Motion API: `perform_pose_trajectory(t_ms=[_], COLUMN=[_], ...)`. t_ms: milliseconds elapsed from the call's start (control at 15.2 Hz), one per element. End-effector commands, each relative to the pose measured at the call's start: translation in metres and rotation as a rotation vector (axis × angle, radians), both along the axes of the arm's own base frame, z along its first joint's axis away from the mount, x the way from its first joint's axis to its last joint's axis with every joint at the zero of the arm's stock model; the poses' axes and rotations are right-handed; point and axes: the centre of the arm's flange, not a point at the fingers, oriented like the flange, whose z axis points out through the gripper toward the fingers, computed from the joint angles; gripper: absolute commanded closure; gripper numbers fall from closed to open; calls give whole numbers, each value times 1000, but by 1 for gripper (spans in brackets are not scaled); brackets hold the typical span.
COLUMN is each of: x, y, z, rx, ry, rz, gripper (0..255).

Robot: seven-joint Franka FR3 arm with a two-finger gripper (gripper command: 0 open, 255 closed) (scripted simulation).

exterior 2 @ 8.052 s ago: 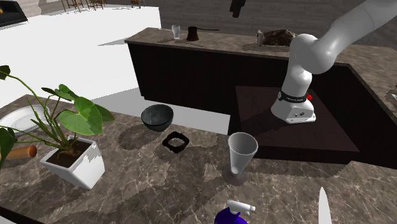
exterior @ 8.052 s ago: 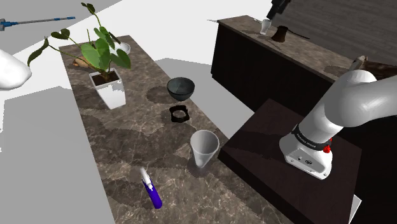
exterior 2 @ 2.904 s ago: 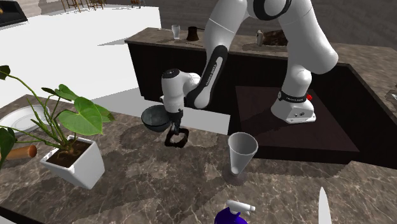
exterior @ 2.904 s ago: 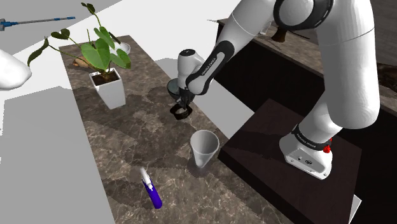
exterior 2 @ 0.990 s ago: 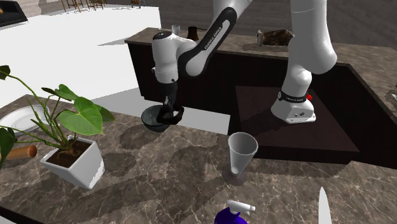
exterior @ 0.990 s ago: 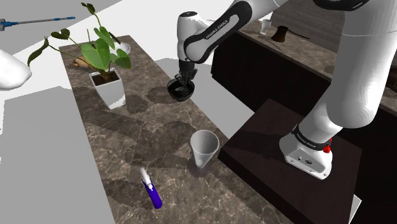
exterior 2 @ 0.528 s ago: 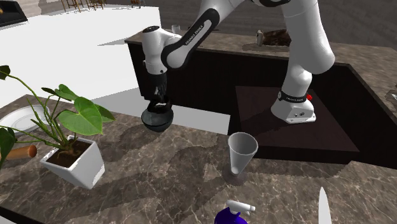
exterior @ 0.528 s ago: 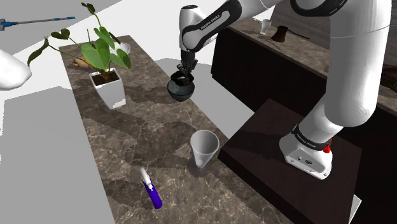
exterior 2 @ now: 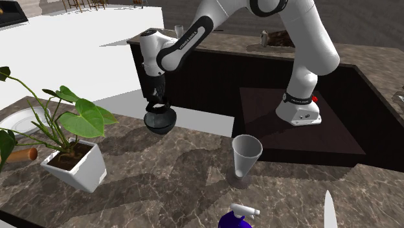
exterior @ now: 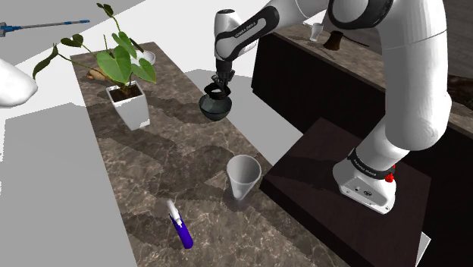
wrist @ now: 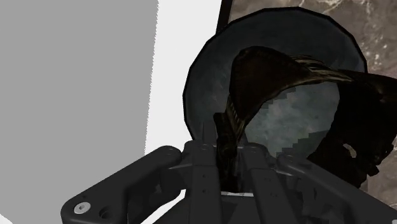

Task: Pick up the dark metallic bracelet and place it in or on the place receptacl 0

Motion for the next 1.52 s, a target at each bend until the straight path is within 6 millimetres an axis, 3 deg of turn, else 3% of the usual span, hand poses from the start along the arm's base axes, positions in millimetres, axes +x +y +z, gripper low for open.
perform_pose_trajectory(t_ms=[0, 396, 924, 990, 1320, 1452], x=[1, 1, 1, 1, 1, 1], y=[-1, -1, -1, -1, -1, -1], z=[-11, -46, -46, -46, -46, -20], rx=[0, 0, 0, 0, 0, 0], ry=[-1, -1, -1, -1, -1, -1], rz=[0, 0, 0, 0, 0, 0], gripper=[255, 255, 255, 0, 0, 0])
